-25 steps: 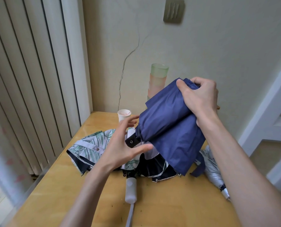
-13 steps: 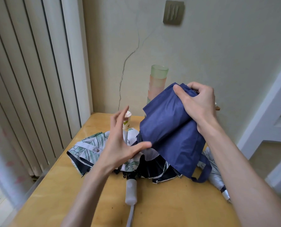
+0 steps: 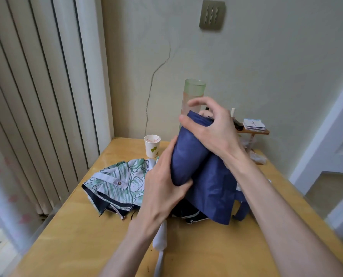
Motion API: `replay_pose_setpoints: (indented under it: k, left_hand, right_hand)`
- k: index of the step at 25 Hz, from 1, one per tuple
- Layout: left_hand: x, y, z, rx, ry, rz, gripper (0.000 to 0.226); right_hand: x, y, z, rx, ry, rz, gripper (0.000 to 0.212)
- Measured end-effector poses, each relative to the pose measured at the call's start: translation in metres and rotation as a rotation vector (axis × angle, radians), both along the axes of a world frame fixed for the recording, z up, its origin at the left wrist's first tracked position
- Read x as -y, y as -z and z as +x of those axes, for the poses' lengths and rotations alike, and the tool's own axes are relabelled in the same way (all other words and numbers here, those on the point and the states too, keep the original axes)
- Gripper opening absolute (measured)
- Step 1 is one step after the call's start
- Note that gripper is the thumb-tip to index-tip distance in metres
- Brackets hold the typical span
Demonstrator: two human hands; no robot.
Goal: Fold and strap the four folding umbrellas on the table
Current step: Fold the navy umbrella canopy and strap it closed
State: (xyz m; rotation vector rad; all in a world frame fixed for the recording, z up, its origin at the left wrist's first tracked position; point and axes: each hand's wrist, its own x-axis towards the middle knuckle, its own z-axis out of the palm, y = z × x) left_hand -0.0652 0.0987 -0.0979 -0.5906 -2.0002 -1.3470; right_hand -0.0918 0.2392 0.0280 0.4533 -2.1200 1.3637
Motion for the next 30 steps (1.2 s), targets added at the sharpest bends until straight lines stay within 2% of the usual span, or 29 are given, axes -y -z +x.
replay_pose_setpoints:
  k: [2, 5, 8, 12, 14, 17, 20, 24, 27, 30]
  left_hand:
    - [-0.001, 0.002, 0.000, 0.031, -0.035, 0.053, 0.087]
    - [-0.001, 0.009, -0.002, 0.064, -0.081, 0.154, 0.070]
    - [0.001, 0.016, -0.005, 0.098, -0.046, 0.235, 0.056]
    - [0.005, 0.017, -0.005, 0.173, 0.024, 0.307, 0.044]
    - [0.005, 0.020, -0.004, 0.194, 0.020, 0.310, 0.041]
    - [0.003, 0.022, -0.003, 0.192, 0.000, 0.288, 0.039]
    - [0.014, 0.018, -0.006, 0.293, 0.128, 0.273, 0.039]
    - [0.044, 0.016, -0.012, 0.573, 0.386, 0.115, 0.042]
    - [0.044, 0.021, -0.012, 0.647, 0.341, 0.119, 0.043]
    - [0.038, 0.021, -0.011, 0.650, 0.247, 0.185, 0.046]
  right_hand:
    - [0.000, -0.003, 0.000, 0.004, -0.067, 0.177, 0.035]
    - [0.005, -0.003, 0.001, -0.005, -0.182, 0.351, 0.027]
    - [0.013, 0.000, -0.002, 0.010, -0.240, 0.414, 0.016]
    - [0.025, 0.013, -0.011, -0.059, -0.134, 0.423, 0.025]
    - [0.029, 0.023, -0.015, -0.166, -0.027, 0.434, 0.029]
    - [0.032, 0.028, -0.014, -0.462, 0.175, 0.500, 0.037]
    - [0.032, 0.026, -0.015, -0.568, 0.177, 0.512, 0.039]
    - [0.028, 0.030, -0.023, -0.415, 0.090, 0.454, 0.032]
    - [0.027, 0.031, -0.023, -0.256, 0.001, 0.391, 0.036]
    - [0.005, 0.026, -0.024, 0.023, -0.213, 0.351, 0.023]
